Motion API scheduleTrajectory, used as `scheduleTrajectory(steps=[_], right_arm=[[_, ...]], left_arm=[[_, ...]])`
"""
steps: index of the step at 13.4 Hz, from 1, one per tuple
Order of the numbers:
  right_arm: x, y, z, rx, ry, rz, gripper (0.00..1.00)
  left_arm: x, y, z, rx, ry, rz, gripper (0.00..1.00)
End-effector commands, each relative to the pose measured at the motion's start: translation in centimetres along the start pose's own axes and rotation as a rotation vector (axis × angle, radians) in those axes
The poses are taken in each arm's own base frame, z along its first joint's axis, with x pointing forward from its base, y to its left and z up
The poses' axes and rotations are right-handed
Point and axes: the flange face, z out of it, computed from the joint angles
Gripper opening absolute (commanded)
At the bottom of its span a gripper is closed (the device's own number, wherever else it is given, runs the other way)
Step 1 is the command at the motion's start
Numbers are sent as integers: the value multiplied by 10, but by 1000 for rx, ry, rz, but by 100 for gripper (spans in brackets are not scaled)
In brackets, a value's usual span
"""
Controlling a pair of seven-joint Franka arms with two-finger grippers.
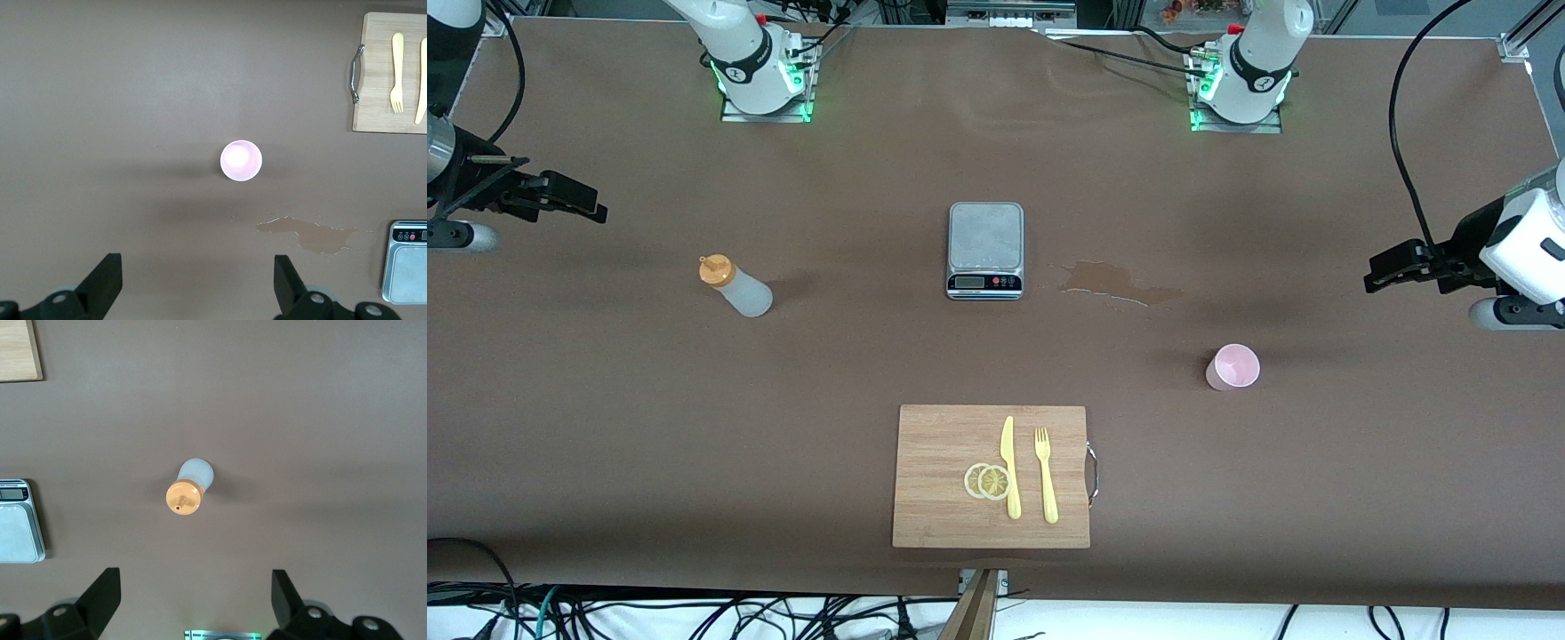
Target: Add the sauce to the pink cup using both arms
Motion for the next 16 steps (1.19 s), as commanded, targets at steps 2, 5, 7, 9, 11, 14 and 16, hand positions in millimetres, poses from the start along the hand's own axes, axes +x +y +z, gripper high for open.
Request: scheduleTrajectory(steps=[2, 5, 7, 9, 11, 14, 16], right_arm=[[1, 0, -6, -3, 2, -4, 100], [2, 0, -6, -3, 3, -4, 100], [1, -1, -6, -3, 0, -6, 100], [1, 0, -6, -1, 0, -4, 100], [1, 0, -6, 0, -1, -4, 100], [1, -1, -6, -1, 0, -4, 100], [1, -1, -6, -1, 0, -4, 100]], left_arm=[[1, 1, -2, -13, -6, 20, 100], [0, 1, -3, -13, -3, 20, 100], [0, 2, -3, -13, -5, 22, 100], [1, 0, -3, -13, -3, 17, 100], [1, -5, -2, -13, -5, 11, 100], [3, -7, 2, -14, -9, 7, 100], [3, -6, 3, -18, -13, 9, 100]])
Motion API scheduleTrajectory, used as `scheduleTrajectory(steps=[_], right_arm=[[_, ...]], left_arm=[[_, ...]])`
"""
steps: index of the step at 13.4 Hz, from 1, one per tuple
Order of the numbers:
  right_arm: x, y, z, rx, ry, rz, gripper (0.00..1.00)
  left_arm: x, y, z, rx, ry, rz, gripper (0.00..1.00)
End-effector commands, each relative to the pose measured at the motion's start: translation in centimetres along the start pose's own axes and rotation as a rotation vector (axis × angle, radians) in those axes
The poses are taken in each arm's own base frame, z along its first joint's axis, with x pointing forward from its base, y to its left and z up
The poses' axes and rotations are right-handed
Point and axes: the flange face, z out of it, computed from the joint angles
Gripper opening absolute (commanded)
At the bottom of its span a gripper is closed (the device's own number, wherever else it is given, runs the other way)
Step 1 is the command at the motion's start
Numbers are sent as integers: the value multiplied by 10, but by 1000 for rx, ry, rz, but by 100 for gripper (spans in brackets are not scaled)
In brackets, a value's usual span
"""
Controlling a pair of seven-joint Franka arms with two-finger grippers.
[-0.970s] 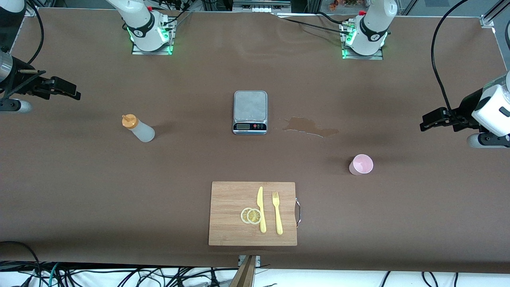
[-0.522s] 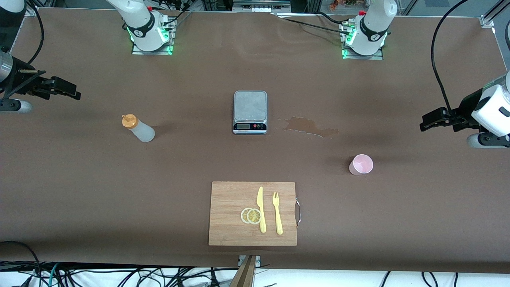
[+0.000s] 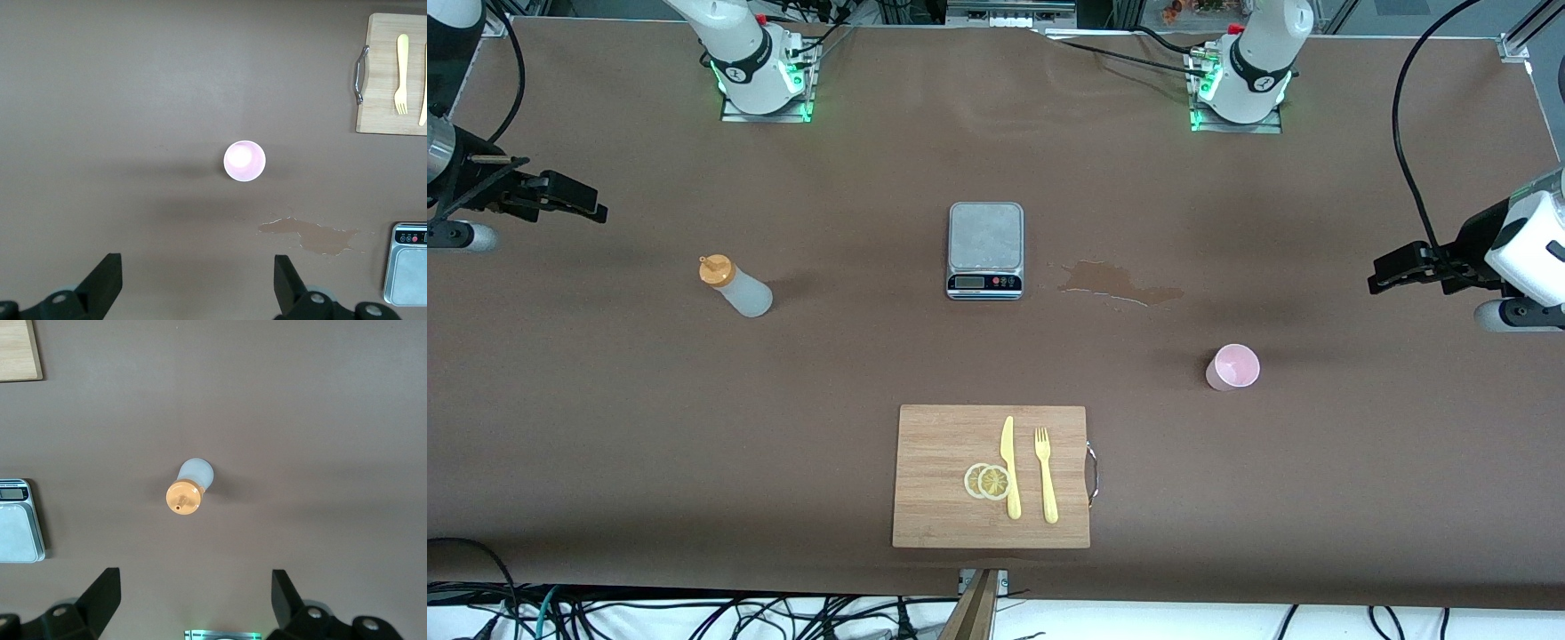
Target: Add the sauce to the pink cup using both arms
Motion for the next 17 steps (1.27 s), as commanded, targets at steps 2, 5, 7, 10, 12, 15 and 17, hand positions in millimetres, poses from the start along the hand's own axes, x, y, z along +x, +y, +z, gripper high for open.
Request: scheduleTrajectory(steps=[2, 5, 7, 10, 12, 15, 17], right_arm=[[1, -1, -6, -1, 1, -4, 100], [1, -1, -6, 0, 1, -4, 100], [1, -1, -6, 0, -1, -4, 100], [1, -1, -7, 0, 1, -6, 100], [1, -1, -6, 0, -1, -6, 100], [1, -2, -6, 0, -1, -6, 100], [1, -2, -7, 0, 1, -6, 100]], left_arm=[[1, 1, 6, -24, -21, 21, 100], [1, 13, 28, -9, -53, 47, 100], [7, 23, 49, -7, -78, 60, 100], [19, 24, 90, -11, -63, 62, 100], [24, 21, 128, -16, -57, 56, 100], [36, 18, 178, -13, -39, 47, 100], [45, 17, 207, -15, -41, 41, 100]])
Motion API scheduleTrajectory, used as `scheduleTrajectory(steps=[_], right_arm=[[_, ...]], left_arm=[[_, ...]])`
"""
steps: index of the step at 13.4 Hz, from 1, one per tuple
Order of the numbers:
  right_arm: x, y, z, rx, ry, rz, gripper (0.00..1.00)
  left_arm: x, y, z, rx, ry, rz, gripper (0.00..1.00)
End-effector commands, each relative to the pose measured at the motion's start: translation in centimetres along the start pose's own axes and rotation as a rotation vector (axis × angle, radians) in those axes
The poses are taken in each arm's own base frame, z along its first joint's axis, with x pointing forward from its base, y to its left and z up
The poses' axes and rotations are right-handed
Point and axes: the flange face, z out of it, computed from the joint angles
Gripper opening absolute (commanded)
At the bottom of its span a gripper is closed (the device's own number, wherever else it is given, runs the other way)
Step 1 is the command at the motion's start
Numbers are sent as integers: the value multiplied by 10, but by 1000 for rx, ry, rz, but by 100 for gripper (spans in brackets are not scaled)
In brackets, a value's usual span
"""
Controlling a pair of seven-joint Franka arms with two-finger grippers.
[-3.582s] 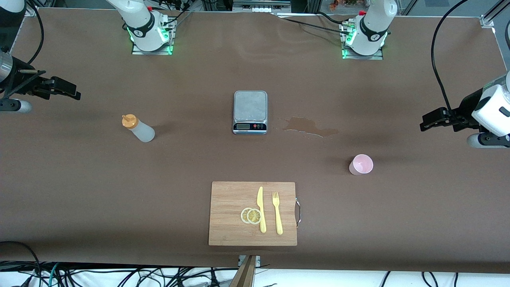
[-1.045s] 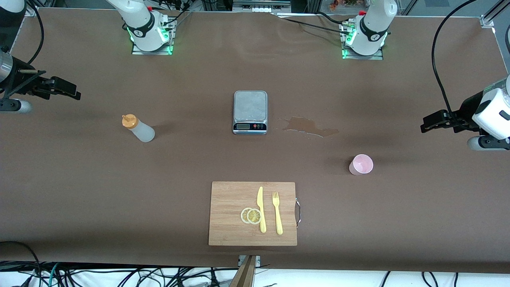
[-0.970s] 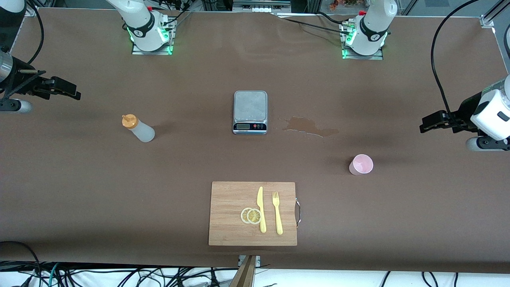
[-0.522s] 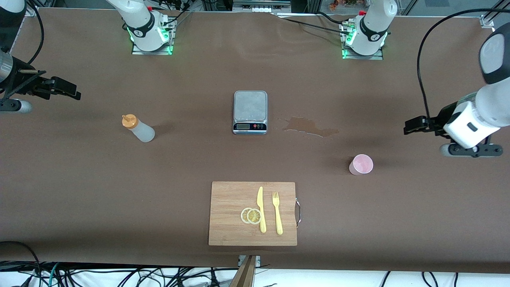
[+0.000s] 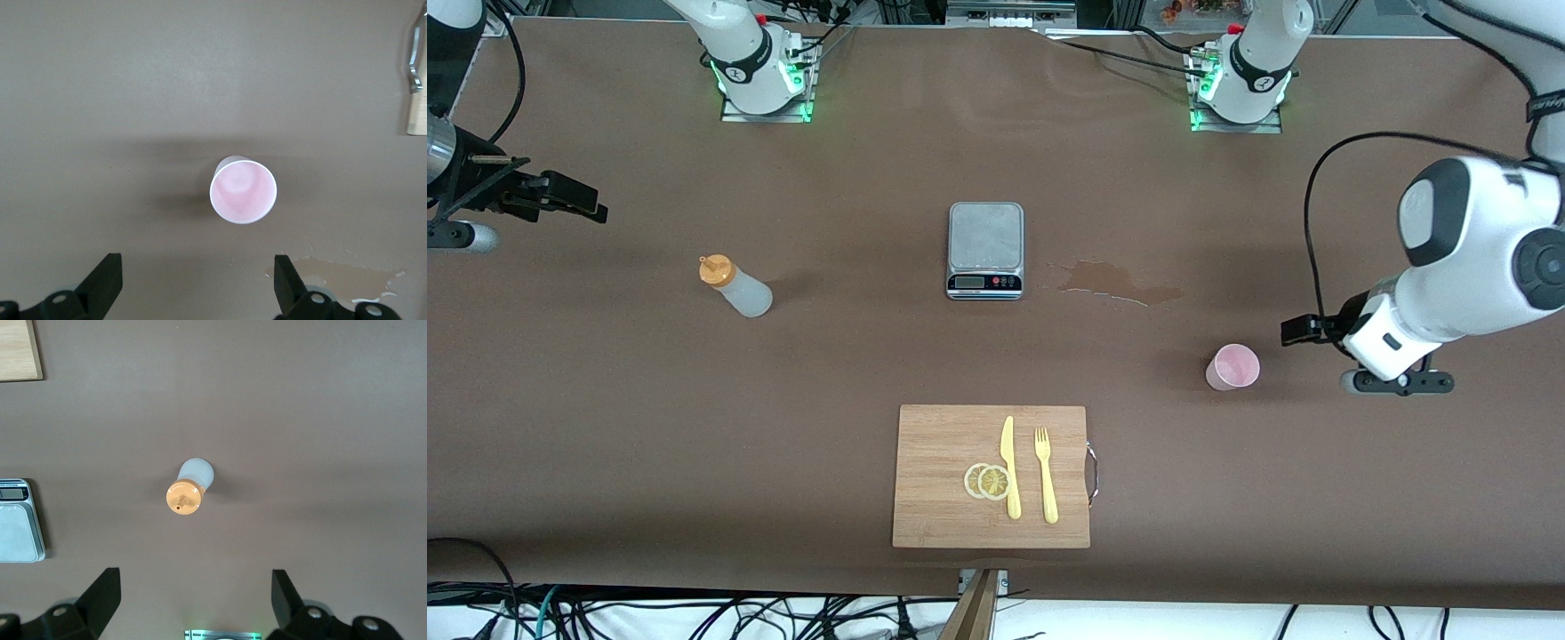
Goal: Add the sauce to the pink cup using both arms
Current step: 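Reach the left gripper to the pink cup and grasp it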
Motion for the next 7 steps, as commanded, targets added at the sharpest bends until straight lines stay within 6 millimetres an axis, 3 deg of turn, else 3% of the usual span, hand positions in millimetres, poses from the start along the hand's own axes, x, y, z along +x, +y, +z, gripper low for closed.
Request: scheduleTrajectory(steps=[1, 3, 7], right_arm=[[1, -2, -7, 2, 1, -5, 100], [0, -1, -6, 2, -2, -5, 100], [0, -2, -6, 3, -2, -5, 100]], left_arm=[[10, 3, 29, -11, 7, 18, 100], [19, 8, 57, -4, 15, 18, 100], [27, 10, 84, 22, 22, 38, 99]])
